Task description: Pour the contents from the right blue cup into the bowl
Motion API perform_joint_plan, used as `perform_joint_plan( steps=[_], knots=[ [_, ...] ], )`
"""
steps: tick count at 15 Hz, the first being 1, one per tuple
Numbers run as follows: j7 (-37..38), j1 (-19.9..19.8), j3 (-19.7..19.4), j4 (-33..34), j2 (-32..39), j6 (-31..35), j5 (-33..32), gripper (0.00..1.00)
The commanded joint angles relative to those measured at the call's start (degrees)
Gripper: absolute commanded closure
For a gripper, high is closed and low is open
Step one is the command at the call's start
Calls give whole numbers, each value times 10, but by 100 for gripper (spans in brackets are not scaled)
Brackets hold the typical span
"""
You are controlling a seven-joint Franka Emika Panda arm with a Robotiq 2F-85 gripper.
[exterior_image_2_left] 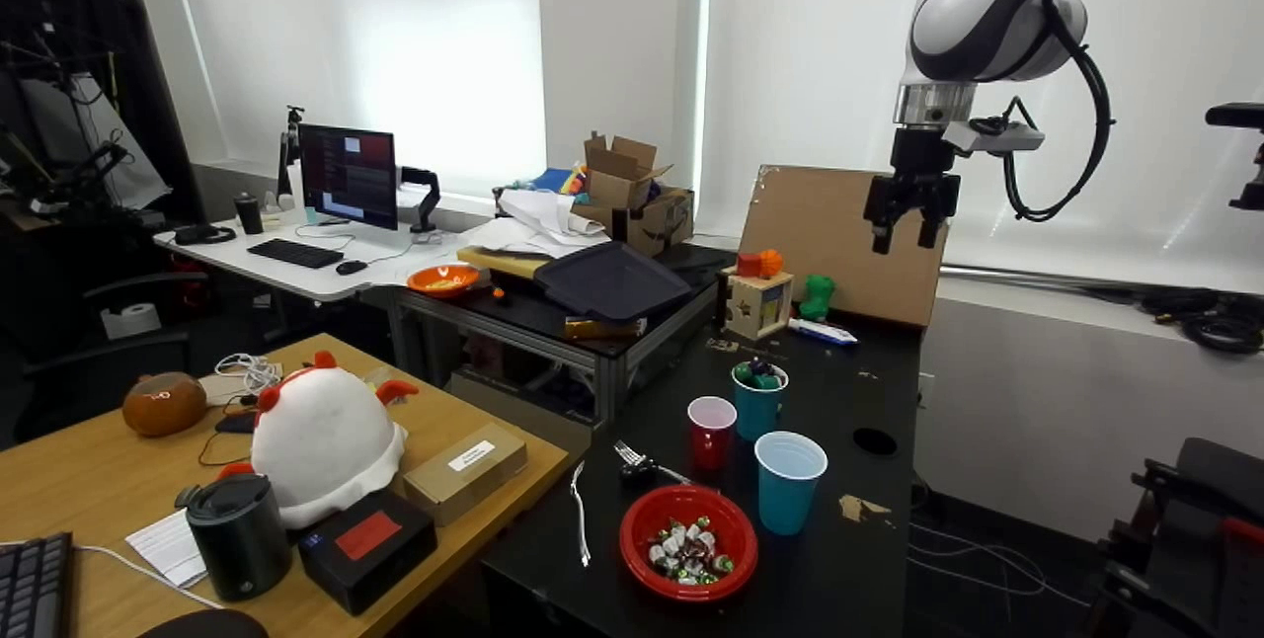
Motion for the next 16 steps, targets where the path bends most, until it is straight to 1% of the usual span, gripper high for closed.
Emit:
perform_joint_plan(
  steps=[1, 6, 10, 16],
  knots=[
    [1, -3, 3, 1, 0, -2, -1, 0],
    [6, -2, 2, 4, 4, 1, -7, 0],
    [-11, -4, 7, 27, 31, -8, 9, 0],
    [-22, -10, 18, 80, 89, -10, 37, 0]
  ],
)
